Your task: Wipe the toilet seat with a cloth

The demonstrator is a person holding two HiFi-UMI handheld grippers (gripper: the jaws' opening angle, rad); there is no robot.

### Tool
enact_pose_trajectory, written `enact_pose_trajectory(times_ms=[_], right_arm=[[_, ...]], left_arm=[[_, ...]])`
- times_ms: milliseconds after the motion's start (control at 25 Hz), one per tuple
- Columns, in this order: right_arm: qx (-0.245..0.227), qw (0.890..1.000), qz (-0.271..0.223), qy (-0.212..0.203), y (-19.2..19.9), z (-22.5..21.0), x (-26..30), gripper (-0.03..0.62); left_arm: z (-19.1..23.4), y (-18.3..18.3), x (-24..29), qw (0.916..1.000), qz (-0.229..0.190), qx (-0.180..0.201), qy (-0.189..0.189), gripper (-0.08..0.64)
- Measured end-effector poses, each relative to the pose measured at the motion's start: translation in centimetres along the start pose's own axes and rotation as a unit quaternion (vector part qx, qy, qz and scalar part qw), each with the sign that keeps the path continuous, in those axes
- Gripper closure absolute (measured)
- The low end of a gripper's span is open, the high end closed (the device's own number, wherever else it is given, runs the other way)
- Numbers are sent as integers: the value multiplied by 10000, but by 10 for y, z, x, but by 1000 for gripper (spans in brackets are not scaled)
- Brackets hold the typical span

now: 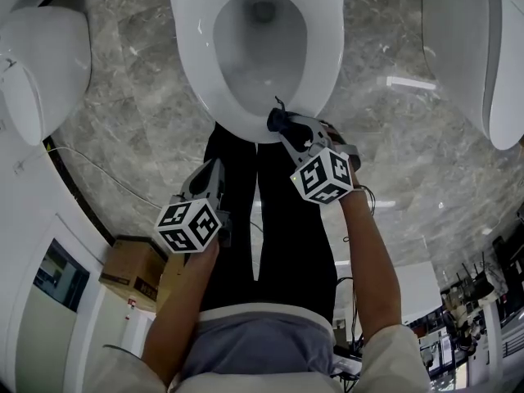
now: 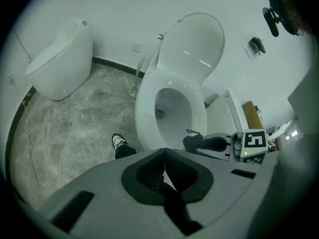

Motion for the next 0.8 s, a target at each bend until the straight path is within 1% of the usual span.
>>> enact_pose_trajectory(times_ms=[480, 800], right_arm=[[178, 9991, 158, 356, 3, -40, -16, 514], [64, 9984, 347, 439, 1, -64, -19, 514]], left_arm=[[4, -5, 5, 9999, 62, -80, 17, 551], [10, -10, 6, 9998, 103, -154, 57, 551]])
Point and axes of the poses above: the fingertips, and each gripper's own axes: x forward along the fingers, z to its left, y out of its underside, the point moved 7 cm from there along -x, backward along the fingers, and after that the axes turned 15 degrees about -z, right-handed, at the moved point
